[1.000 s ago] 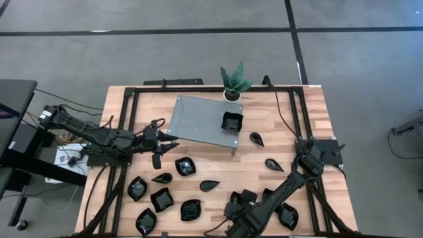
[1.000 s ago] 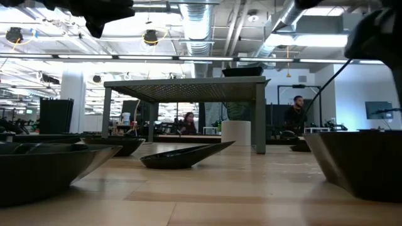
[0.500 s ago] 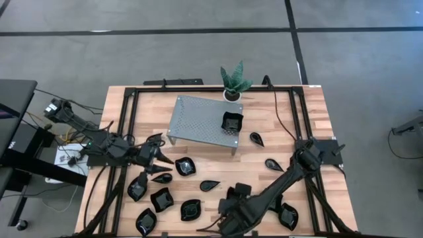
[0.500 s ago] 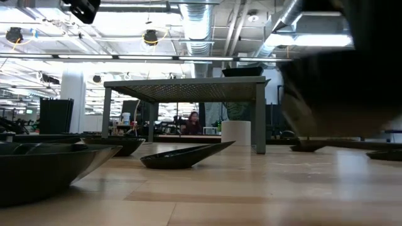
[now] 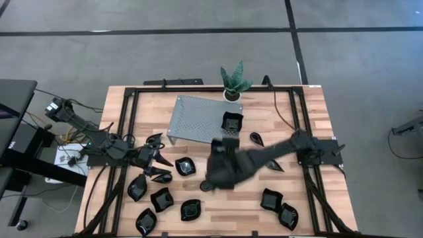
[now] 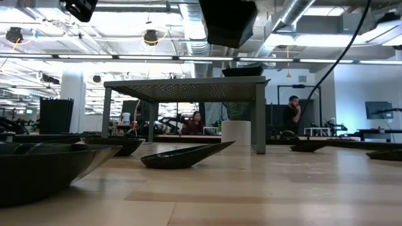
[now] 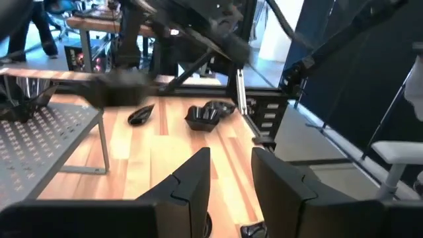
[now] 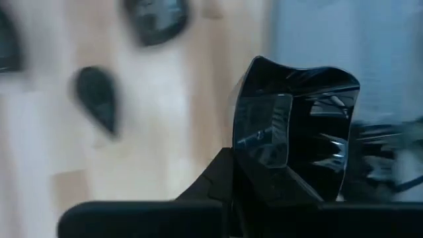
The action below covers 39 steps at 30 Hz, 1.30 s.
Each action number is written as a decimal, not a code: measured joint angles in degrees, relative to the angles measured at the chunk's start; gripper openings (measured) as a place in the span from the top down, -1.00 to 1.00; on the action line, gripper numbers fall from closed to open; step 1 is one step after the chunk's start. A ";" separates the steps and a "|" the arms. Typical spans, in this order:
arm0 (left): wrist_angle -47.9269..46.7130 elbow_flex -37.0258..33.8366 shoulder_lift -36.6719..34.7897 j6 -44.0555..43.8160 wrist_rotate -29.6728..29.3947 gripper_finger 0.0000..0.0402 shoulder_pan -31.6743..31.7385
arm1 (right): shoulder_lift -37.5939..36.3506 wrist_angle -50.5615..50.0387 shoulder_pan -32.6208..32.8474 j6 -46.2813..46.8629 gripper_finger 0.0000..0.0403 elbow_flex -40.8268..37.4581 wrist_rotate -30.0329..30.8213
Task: Pick & Place Mini shaped plates
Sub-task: Stack the distorted square plate on top of the distorted square plate on the shelf
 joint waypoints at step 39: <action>-0.19 0.00 0.04 0.00 -0.02 0.44 0.04 | -21.43 8.84 -20.62 -19.75 1.00 -27.58 -2.42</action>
